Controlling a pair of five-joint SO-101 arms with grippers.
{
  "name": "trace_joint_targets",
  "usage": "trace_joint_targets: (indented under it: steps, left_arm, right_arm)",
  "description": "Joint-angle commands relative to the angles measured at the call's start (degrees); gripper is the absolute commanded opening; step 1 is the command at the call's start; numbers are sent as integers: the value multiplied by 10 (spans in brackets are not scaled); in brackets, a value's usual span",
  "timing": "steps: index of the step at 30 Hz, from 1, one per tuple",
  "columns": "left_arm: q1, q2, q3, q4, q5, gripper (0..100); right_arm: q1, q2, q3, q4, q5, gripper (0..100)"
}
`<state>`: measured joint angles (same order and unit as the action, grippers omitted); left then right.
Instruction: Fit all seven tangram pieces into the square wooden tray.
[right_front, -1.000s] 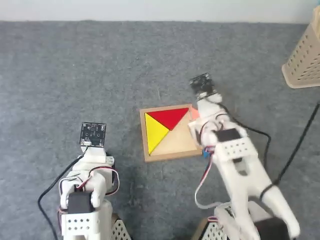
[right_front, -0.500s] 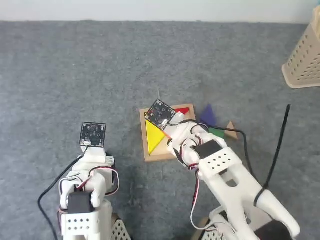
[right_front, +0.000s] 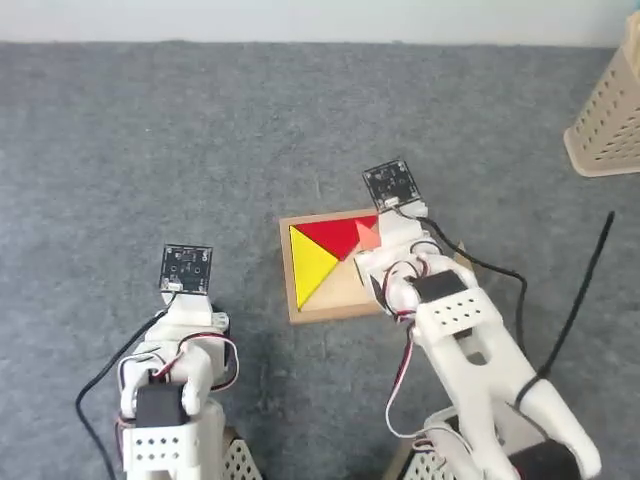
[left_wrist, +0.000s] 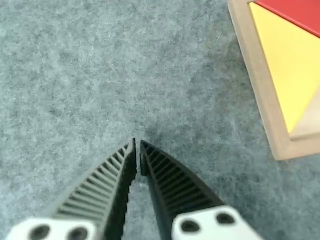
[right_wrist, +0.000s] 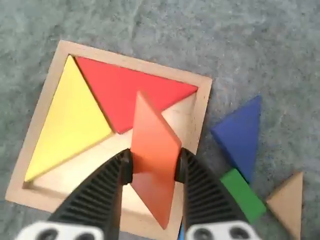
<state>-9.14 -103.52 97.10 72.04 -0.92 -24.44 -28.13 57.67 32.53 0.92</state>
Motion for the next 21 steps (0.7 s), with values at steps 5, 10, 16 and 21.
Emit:
trace_joint_targets:
  steps: [5, 10, 16, 21]
  left_arm:
    - [2, -11, -6, 4, -2, 17]
    - [2, -11, -6, 4, -2, 17]
    - [2, -11, -6, 4, -2, 17]
    - [2, -11, -6, 4, -2, 17]
  right_arm:
    - [5, 130, -125, -8, -46, 6]
    - [4, 199, -161, -8, -42, 6]
    - [2, 205, -166, 12, -41, 9]
    - [-6, 204, -171, 39, 53, 8]
